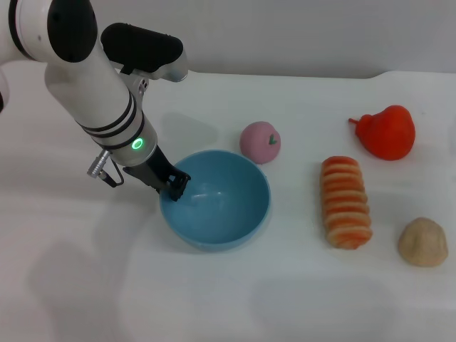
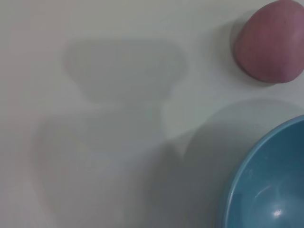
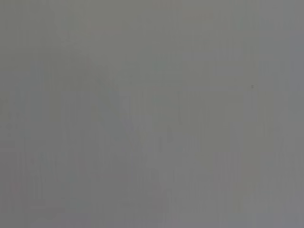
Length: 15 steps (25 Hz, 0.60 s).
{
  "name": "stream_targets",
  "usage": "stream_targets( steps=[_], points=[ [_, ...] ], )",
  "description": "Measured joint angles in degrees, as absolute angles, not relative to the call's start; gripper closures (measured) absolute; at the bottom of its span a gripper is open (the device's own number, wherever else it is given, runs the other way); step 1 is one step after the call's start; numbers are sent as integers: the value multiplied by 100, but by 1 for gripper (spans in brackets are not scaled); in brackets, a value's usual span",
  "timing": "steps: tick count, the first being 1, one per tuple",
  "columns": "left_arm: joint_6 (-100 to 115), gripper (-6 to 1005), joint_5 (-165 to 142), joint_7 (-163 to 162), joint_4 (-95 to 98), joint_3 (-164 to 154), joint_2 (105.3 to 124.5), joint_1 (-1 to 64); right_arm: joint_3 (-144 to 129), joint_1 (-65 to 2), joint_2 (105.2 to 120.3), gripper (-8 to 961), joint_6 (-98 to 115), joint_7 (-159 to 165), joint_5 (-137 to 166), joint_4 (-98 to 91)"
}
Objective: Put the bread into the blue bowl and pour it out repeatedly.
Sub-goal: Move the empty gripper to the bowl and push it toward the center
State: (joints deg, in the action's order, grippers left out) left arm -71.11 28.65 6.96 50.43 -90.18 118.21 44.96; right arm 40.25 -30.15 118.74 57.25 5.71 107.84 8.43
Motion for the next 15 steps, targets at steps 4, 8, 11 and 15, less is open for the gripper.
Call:
stream_targets(
  steps=[4,8,11,15],
  points=[
    [-7111,836,2866,698,5040,-9018,11821,4493,4020,-3010,11874,464,5729,571,10784,839],
    [-7106,835,2870,701,5041,-9004,11821,4474,4017,-2997,11874,465,5731,571,10784,835],
    [-7110,904,2876,779,5045,-8991,11820,4472,4021,-2988,11874,465,5731,571,10784,821],
    [-7108,981,2872,854,5063,-9007,11830,4498,4030,-2984,11874,463,5731,571,10783,805]
  ],
)
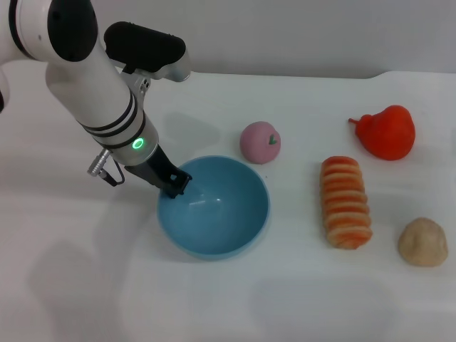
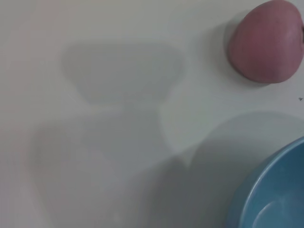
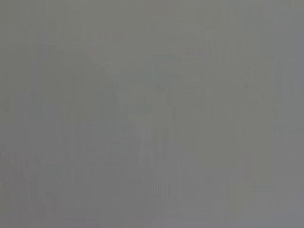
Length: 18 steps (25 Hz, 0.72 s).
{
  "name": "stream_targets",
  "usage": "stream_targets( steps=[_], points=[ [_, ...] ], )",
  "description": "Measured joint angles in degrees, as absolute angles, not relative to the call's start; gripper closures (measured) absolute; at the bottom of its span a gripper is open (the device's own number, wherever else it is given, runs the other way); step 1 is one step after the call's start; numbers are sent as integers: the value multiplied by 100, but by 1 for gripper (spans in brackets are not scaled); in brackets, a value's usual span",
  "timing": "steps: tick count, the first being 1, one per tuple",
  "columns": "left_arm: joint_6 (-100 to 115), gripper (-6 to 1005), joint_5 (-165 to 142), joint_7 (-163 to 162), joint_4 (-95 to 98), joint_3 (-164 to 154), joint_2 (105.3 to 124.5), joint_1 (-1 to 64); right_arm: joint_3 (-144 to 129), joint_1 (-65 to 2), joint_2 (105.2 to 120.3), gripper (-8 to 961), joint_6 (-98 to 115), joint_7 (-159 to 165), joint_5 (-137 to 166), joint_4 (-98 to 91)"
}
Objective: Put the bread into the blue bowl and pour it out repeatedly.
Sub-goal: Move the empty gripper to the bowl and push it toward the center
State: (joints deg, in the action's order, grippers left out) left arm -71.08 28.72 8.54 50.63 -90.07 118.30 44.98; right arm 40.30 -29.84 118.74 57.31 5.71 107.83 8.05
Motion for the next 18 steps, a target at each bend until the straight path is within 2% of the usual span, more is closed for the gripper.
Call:
stream_targets(
  steps=[12,15,18],
  points=[
    [-7017,1000,3003,632,5269,-8315,11828,4530,4093,-3031,11851,463,5673,1000,10734,863],
    [-6977,1000,3081,624,5272,-7994,11809,4515,3972,-3091,11720,463,5673,1838,10957,969],
    [-6978,1000,3086,623,5273,-7856,11806,4496,3804,-3172,11431,464,5579,3024,11828,1101]
  ],
)
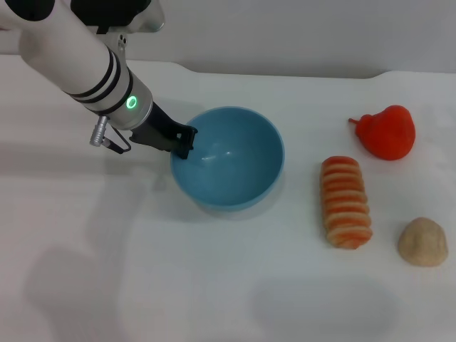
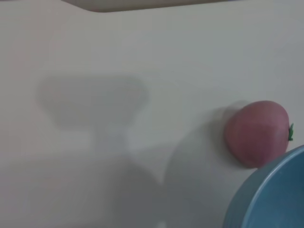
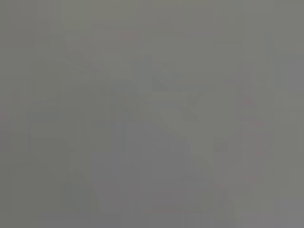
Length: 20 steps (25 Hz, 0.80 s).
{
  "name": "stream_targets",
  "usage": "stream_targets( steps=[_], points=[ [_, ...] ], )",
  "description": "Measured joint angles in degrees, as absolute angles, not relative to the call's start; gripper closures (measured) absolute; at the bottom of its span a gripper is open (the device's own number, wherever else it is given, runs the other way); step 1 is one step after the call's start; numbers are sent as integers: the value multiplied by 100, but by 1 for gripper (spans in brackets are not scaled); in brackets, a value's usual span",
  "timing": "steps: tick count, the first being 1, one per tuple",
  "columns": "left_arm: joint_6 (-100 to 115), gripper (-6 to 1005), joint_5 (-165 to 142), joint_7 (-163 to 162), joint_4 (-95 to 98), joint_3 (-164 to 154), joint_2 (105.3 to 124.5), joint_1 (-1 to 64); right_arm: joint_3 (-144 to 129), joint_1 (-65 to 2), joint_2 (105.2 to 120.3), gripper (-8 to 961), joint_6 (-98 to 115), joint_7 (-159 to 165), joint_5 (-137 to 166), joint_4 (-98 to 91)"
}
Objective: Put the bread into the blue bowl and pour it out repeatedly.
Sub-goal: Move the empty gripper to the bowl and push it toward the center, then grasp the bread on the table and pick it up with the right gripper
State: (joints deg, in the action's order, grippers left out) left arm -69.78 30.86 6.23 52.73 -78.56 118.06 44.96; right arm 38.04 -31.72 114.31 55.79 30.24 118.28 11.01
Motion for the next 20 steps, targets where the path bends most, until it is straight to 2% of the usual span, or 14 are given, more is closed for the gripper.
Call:
stream_targets(
  steps=[2,5,12,16,18,20],
  points=[
    [-6979,1000,3088,623,5273,-7833,11806,4491,3775,-3276,11220,464,5468,3966,12729,1135],
    [-6968,1000,3091,621,5274,-7820,11804,4487,3784,-3461,10980,464,5440,5036,13855,1112],
    [-6954,1000,3103,619,5272,-7814,11808,4475,3771,-4082,10604,465,5839,7926,16163,580],
    [-6911,1000,3105,617,5261,-7796,11810,4467,3239,-4585,10529,464,6753,9233,16688,-402],
    [-6880,1000,3106,616,5258,-7770,11811,4462,2672,-4824,10542,464,7116,9814,16693,-931],
    [-6847,1000,3121,615,5253,-7757,11812,4458,1880,-5079,10618,463,7428,10428,16690,-1582]
  ],
)
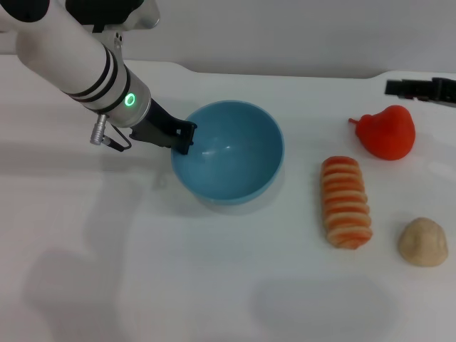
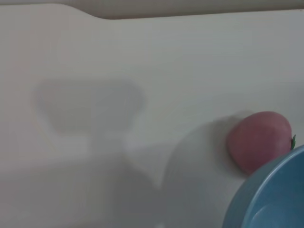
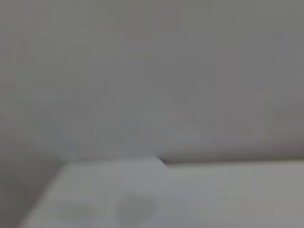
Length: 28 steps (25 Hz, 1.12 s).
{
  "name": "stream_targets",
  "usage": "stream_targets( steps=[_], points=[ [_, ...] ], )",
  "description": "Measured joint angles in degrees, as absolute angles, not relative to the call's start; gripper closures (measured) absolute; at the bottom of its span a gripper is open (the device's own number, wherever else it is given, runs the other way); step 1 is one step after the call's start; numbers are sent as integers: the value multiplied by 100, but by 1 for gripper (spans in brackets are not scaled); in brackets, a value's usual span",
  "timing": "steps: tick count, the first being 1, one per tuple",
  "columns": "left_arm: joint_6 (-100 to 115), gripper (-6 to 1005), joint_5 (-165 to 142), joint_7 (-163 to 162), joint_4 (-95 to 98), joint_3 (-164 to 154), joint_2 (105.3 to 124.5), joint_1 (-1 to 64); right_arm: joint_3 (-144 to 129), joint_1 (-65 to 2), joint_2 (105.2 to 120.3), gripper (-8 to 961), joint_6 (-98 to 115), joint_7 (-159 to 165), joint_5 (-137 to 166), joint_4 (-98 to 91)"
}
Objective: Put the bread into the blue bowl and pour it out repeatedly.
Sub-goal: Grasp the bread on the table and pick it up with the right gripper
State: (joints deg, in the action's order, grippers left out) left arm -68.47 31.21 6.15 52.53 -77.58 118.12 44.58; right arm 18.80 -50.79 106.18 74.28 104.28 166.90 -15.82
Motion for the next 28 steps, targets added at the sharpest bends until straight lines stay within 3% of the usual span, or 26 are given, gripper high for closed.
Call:
stream_targets(
  steps=[6,15,21,28],
  points=[
    [-6749,1000,3216,601,5220,-7749,11813,4420,-278,-5387,10875,463,8025,11878,16637,-3087],
    [-6649,1000,3204,546,5202,-7731,11796,4331,-2172,-5337,11011,465,8886,12801,15912,-3767],
    [-6627,1000,3048,606,5173,-7746,11775,4281,-2827,-5283,11468,465,8611,13212,15861,-3780],
    [-6626,1000,2935,757,5224,-7886,11777,4280,-3362,-5117,11777,464,8061,13824,15861,-3695]
  ],
)
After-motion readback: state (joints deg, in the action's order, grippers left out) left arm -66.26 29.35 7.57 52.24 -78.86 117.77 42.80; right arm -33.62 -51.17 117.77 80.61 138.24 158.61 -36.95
